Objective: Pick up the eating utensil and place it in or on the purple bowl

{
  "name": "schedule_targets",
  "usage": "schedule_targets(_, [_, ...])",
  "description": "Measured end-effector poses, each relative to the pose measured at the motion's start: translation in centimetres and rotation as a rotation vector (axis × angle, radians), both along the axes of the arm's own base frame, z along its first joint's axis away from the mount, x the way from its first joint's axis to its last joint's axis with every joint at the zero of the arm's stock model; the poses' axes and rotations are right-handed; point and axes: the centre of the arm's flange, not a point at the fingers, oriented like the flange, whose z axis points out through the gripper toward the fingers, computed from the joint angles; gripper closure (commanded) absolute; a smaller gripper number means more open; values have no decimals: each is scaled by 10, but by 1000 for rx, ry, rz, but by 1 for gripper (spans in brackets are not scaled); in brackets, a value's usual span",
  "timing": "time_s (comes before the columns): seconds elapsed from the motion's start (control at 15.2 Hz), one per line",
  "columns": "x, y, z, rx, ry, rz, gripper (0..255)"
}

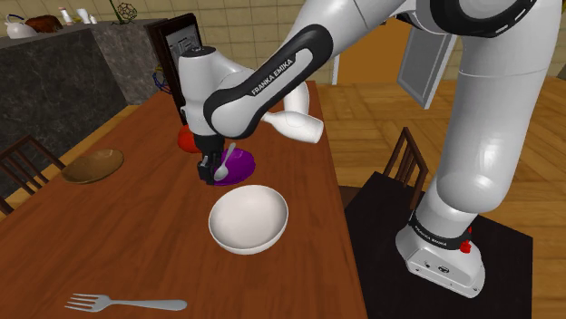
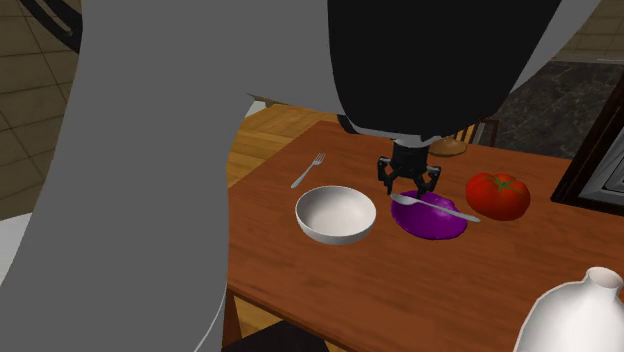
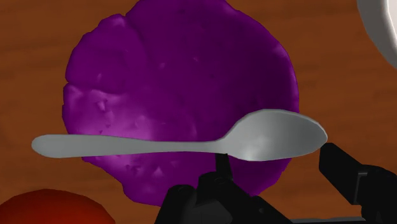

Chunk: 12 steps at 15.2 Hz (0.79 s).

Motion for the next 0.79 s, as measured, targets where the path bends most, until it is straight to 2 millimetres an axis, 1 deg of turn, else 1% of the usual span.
schedule_targets(0.13, [0, 0, 0, 0, 0, 0, 255])
schedule_targets(0.2, [0, 0, 0, 0, 0, 0, 0])
schedule_targets(0.59, [0, 0, 0, 0, 0, 0, 0])
schedule_targets(0.66, [-1, -1, 6, 0, 0, 0, 0])
schedule_targets(0.79, [-2, -1, 25, 0, -1, 0, 0])
